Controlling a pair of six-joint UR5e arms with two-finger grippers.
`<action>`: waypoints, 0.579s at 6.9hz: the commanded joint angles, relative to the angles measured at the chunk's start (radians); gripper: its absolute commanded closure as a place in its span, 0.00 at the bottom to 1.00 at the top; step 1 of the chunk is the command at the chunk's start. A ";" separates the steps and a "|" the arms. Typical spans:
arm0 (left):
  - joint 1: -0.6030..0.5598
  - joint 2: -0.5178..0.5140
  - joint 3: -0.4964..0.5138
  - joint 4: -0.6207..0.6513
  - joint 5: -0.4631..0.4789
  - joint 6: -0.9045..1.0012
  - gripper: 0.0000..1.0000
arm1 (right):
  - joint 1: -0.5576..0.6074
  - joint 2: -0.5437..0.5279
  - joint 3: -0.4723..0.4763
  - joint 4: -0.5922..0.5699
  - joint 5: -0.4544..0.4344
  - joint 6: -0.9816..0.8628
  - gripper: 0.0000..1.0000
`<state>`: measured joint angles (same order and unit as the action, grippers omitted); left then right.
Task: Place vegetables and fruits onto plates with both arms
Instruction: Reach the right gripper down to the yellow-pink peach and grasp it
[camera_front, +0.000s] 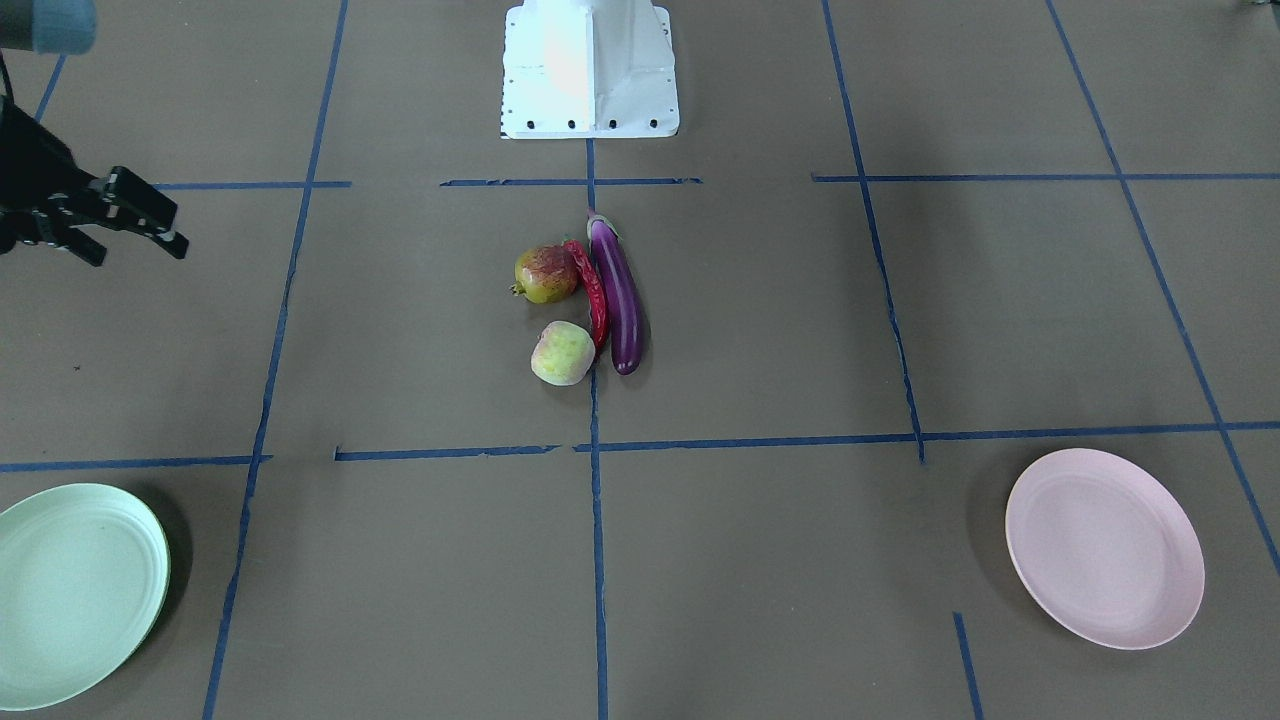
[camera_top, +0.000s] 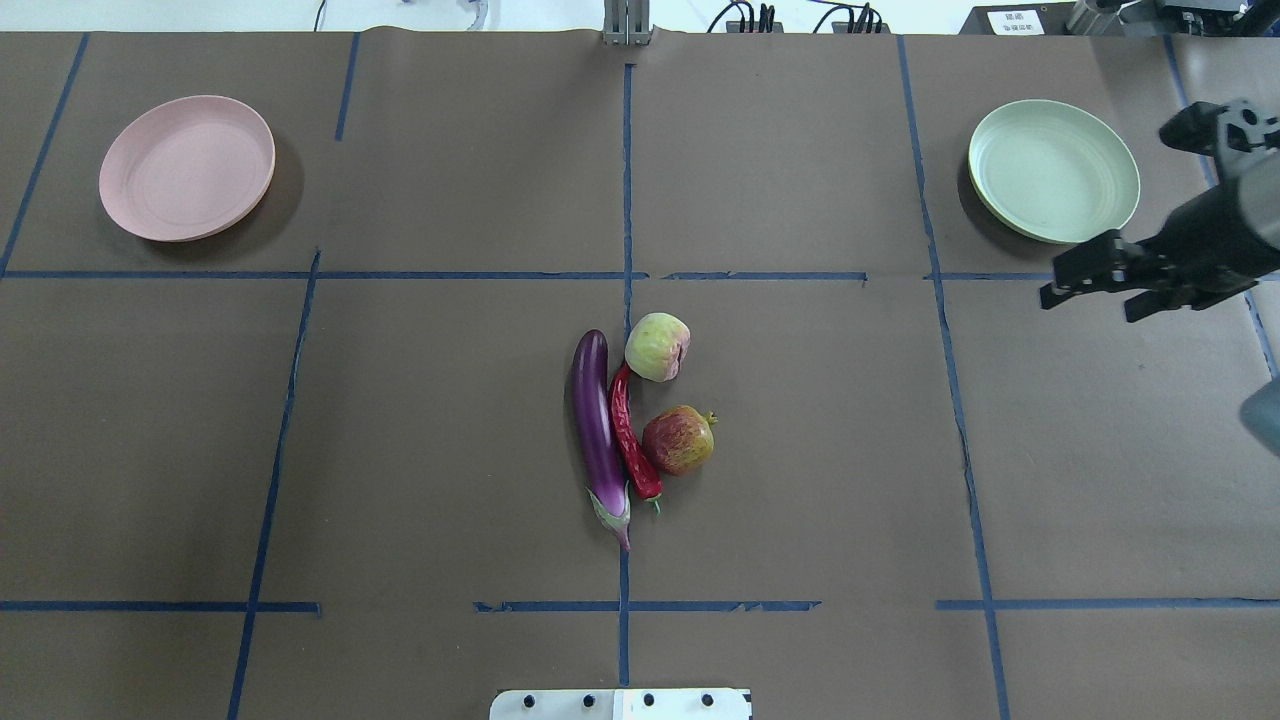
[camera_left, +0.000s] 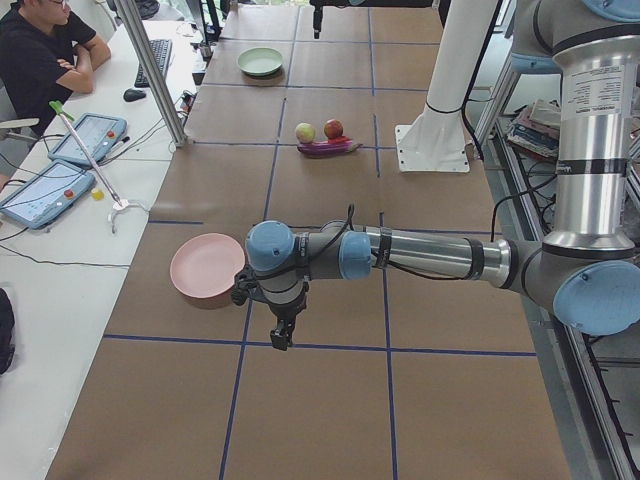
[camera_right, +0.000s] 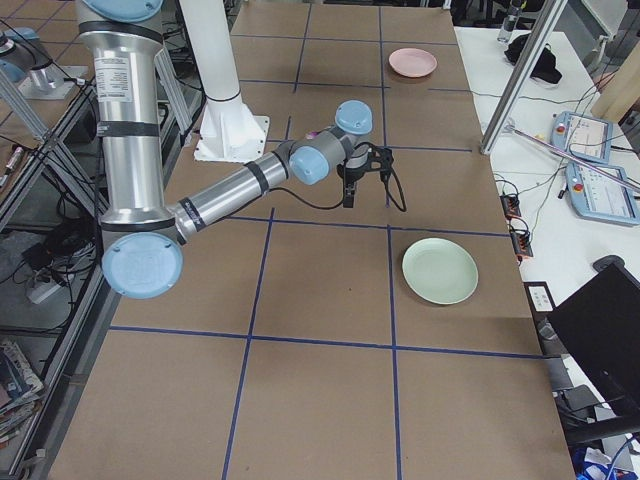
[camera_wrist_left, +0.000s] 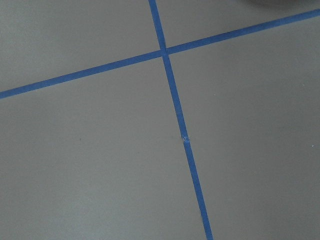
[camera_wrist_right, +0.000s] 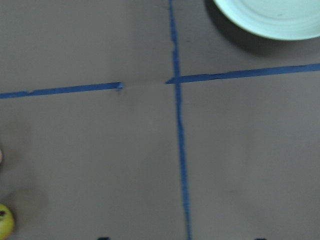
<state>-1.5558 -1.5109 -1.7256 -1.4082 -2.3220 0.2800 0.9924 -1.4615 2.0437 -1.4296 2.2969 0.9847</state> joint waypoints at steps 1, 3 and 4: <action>0.003 -0.008 0.008 -0.003 -0.010 -0.005 0.00 | -0.234 0.218 -0.020 -0.009 -0.196 0.373 0.00; 0.005 -0.005 0.015 -0.003 0.004 -0.004 0.00 | -0.366 0.405 -0.173 -0.008 -0.409 0.524 0.00; 0.005 0.000 0.015 0.002 0.004 -0.004 0.00 | -0.382 0.532 -0.318 -0.008 -0.433 0.546 0.00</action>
<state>-1.5512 -1.5148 -1.7112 -1.4110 -2.3192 0.2760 0.6539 -1.0679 1.8688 -1.4379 1.9335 1.4700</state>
